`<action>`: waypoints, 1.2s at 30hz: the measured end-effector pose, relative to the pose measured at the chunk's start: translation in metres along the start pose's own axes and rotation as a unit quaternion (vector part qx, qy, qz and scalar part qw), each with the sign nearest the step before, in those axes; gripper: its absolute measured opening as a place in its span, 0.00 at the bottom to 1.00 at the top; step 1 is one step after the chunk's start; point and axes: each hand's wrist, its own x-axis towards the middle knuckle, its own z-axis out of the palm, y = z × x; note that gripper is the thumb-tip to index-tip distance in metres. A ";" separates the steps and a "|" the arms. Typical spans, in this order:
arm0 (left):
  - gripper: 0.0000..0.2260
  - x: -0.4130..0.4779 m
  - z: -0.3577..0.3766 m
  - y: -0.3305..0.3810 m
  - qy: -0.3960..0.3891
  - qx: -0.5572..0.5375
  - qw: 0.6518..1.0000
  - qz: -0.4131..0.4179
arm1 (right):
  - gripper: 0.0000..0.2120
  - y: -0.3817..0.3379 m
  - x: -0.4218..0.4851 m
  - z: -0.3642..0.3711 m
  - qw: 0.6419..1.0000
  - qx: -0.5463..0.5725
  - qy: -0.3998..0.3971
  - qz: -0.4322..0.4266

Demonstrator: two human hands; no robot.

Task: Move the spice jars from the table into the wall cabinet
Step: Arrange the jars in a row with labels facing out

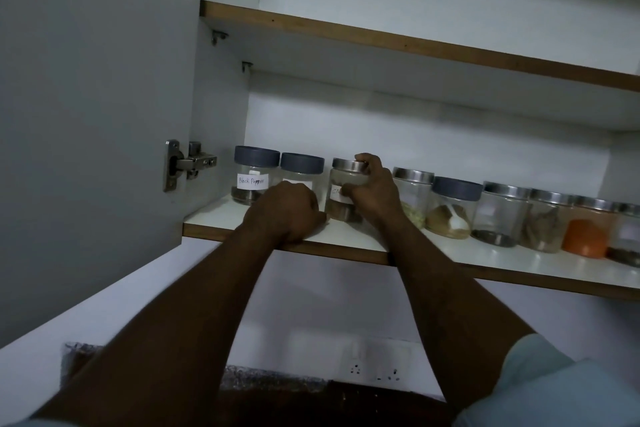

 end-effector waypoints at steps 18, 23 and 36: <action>0.13 -0.004 -0.003 0.001 0.012 -0.001 1.000 -0.019 | 0.39 0.018 0.005 0.013 0.989 -0.115 -0.071 0.064; 0.13 -0.004 -0.004 0.002 0.014 -0.005 1.000 -0.024 | 0.43 0.017 0.004 0.012 0.988 -0.081 -0.098 0.084; 0.14 -0.004 -0.004 0.002 0.008 -0.007 1.000 -0.021 | 0.45 0.018 0.006 0.013 0.985 -0.105 -0.106 0.092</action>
